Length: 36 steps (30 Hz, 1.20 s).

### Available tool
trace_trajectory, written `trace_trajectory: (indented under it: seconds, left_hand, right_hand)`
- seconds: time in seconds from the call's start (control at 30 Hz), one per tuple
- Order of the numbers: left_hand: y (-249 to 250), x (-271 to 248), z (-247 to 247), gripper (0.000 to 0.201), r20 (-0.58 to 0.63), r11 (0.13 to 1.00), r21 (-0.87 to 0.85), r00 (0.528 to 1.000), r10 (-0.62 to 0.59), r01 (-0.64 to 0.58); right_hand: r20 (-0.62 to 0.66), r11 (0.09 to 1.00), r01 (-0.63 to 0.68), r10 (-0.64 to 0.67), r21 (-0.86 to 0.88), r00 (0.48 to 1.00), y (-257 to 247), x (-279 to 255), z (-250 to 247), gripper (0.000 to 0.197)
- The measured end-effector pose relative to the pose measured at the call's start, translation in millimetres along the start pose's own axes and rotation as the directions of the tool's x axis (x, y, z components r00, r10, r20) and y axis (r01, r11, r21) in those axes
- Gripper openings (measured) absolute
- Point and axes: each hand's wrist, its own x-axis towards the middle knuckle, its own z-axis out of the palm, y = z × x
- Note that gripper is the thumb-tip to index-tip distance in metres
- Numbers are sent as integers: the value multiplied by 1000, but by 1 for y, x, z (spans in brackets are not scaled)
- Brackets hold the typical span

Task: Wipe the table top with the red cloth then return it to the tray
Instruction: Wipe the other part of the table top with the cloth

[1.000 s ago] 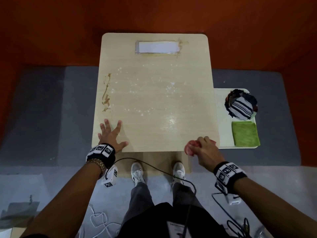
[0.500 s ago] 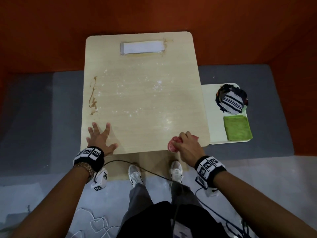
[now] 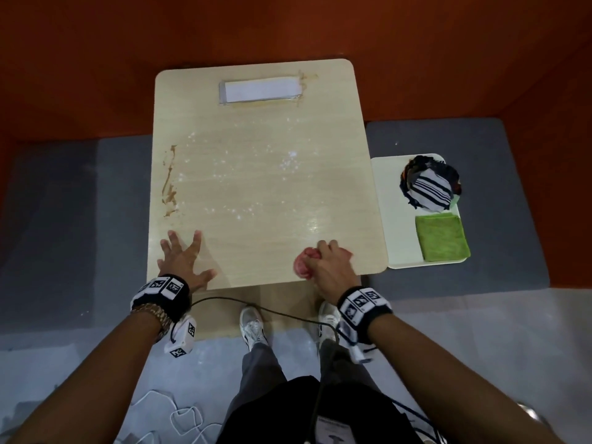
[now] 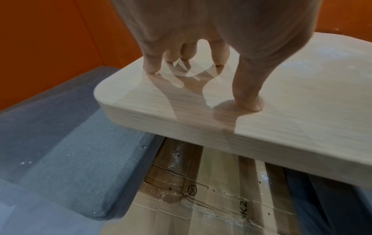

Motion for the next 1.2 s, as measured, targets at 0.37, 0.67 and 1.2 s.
trace_trajectory:
  seconds: [0.37, 0.67, 1.2]
  left_hand:
    - [0, 0, -1, 108, 16, 1000, 6, 1000, -3, 3]
    - [3, -5, -3, 106, 7, 997, -72, 1000, -12, 12]
    - [0, -5, 0, 105, 18, 994, -106, 1000, 5, -3]
  right_hand:
    - [-72, 997, -68, 65, -40, 995, 9, 18, 3, 26]
    - [-74, 994, -98, 94, -57, 993, 50, 25, -13, 30]
    - [-90, 990, -138, 138, 4, 986, -17, 83, -11, 36]
